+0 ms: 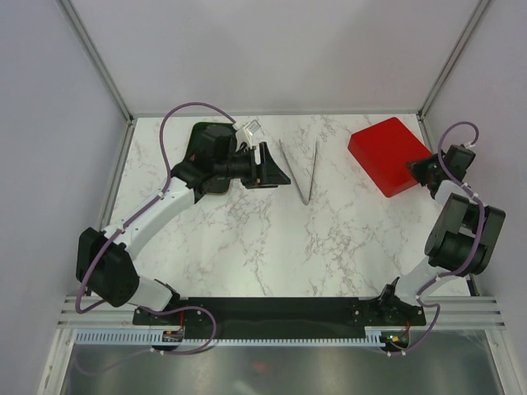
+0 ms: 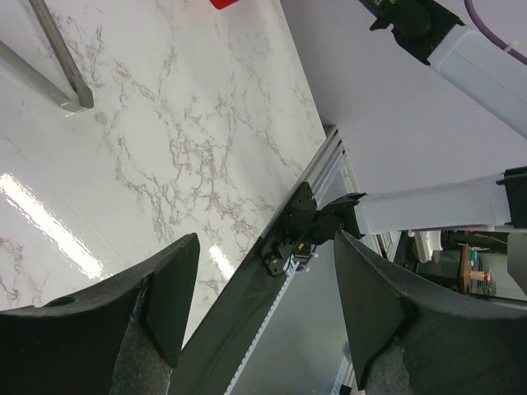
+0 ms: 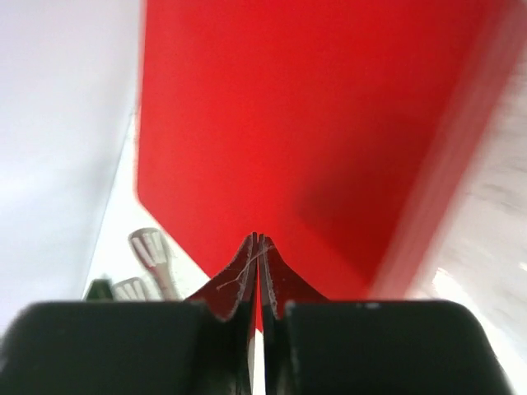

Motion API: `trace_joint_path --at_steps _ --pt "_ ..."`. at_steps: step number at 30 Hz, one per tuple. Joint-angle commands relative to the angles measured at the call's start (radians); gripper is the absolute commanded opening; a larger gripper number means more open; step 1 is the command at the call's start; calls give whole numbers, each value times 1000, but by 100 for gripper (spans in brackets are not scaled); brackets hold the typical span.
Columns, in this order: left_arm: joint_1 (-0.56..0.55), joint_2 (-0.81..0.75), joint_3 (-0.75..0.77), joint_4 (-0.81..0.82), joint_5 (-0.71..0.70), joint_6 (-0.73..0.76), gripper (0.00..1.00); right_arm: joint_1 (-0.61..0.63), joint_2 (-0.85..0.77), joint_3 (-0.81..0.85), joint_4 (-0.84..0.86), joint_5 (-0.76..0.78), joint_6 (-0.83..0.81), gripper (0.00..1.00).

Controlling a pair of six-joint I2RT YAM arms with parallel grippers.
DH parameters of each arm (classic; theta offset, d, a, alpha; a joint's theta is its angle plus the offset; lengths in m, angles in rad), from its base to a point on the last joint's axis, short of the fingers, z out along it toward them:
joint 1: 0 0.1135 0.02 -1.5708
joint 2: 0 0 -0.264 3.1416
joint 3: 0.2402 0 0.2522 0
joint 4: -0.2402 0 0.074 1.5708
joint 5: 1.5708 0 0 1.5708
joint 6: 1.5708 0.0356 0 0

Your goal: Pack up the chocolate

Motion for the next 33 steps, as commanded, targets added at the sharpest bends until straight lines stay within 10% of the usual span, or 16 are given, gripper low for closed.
trace_joint_path --at_steps 1,20,33 --pt "3 -28 -1 22 -1 2 74 26 102 -24 297 -127 128 6" --pt "6 -8 4 20 -1 8 74 55 377 134 753 -440 382 0" --pt "8 10 5 17 -8 13 74 18 529 -38 863 -430 378 0"
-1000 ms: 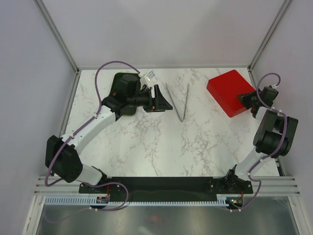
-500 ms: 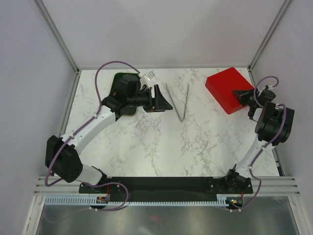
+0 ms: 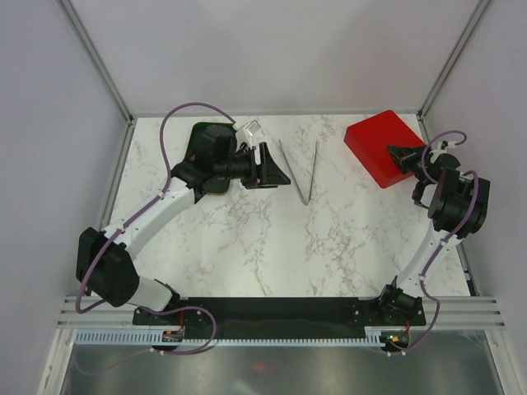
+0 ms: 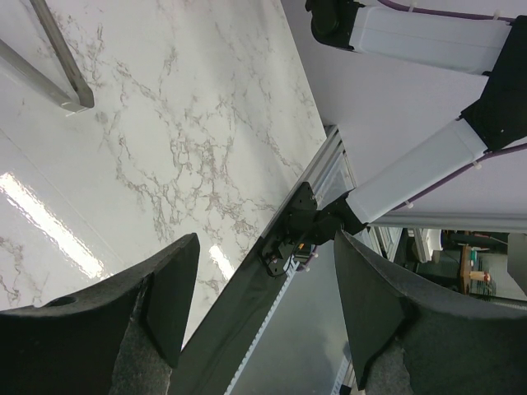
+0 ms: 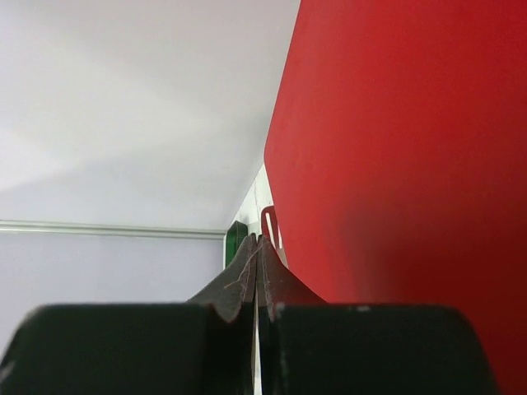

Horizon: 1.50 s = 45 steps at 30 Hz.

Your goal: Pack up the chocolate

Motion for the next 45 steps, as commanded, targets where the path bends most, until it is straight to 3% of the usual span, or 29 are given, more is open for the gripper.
trace_joint_path --at_steps 1,4,11,20,28,34,41,45 --pt "7 11 7 14 -4 13 74 -18 69 -33 -109 22 -102 0" --pt "7 7 6 14 -7 14 74 -18 5 11 -247 28 -150 0" --pt "7 -6 6 14 -9 14 74 -6 -114 181 -240 25 -110 0" --pt "7 -5 4 14 -12 14 74 5 113 389 -155 98 -4 0" --pt "7 14 7 11 -15 16 74 6 199 433 -429 212 -131 0" --pt "7 15 7 11 -15 17 74 8 181 473 -441 165 -123 0" --pt "7 -6 10 5 -41 42 74 45 36 539 -453 66 -121 0" --pt "7 -45 16 -1 -79 83 74 77 -139 474 -645 68 -237 4"
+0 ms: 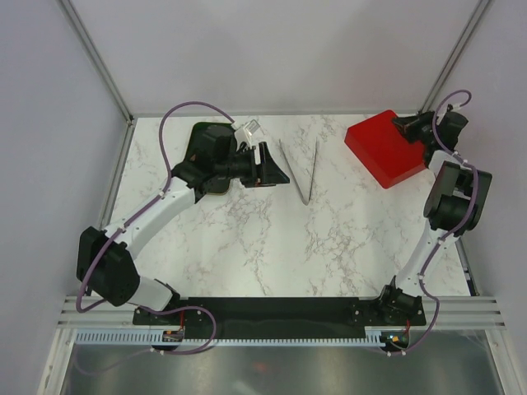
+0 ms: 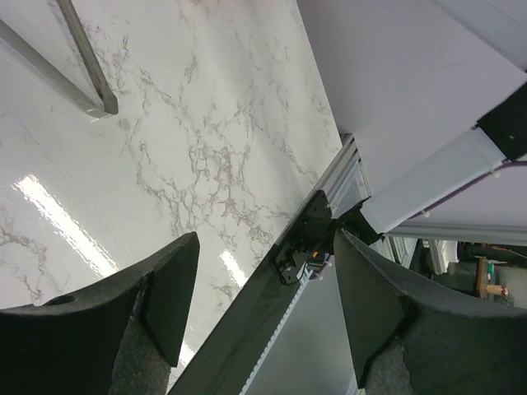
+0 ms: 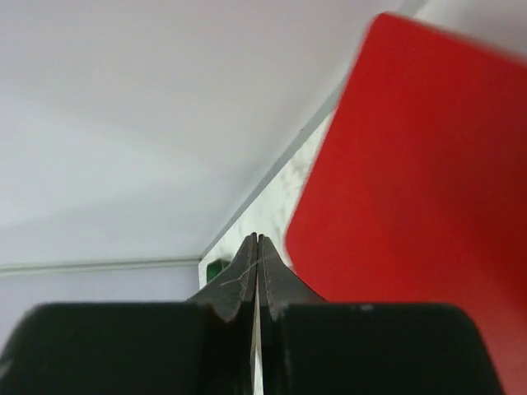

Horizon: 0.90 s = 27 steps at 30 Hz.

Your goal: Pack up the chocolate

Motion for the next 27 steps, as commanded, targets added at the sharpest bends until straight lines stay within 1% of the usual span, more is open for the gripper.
trace_joint_path --at_steps 1,2,3,4,5,6,7,8,9,10,11,12,13,14,16,19,23,27 --pt "9 -75 21 3 -49 86 75 45 -250 -29 -165 -23 -152 9" --pt "9 -86 22 2 -64 95 75 56 -343 -50 -234 8 -259 17" --pt "9 -99 24 3 -74 106 75 69 -397 -110 -347 40 -314 31" --pt "9 -131 24 2 -86 117 75 96 -452 -153 -376 74 -353 38" --pt "9 -142 22 5 -122 138 76 110 -565 -199 -393 106 -382 47" --pt "9 -158 21 6 -139 149 76 122 -621 -277 -429 157 -442 97" --pt "10 -171 18 8 -153 163 78 136 -670 -306 -445 177 -465 98" --pt "12 -188 18 8 -179 183 79 141 -760 -329 -486 195 -493 98" --pt "15 -195 18 8 -186 189 80 142 -800 -361 -540 215 -542 98" --pt "18 -201 18 11 -192 197 88 153 -839 -372 -567 235 -560 98" --pt "20 -214 16 10 -205 213 99 161 -909 -386 -590 258 -568 98" --pt "21 -217 15 10 -215 223 100 171 -945 -403 -645 281 -571 98" --pt "21 -221 12 11 -227 241 100 190 -975 -414 -666 318 -571 98" --pt "21 -224 12 10 -247 249 100 197 -1035 -426 -680 324 -559 98" --pt "23 -234 13 10 -244 267 100 201 -1110 -457 -727 321 -544 98" --pt "23 -249 10 26 -213 281 100 204 -1172 -494 -753 326 -570 98" --pt "23 -267 -14 59 -215 287 100 204 -1181 -512 -767 288 -616 98" --pt "23 -269 -27 62 -238 301 100 204 -1143 -518 -760 222 -616 98"
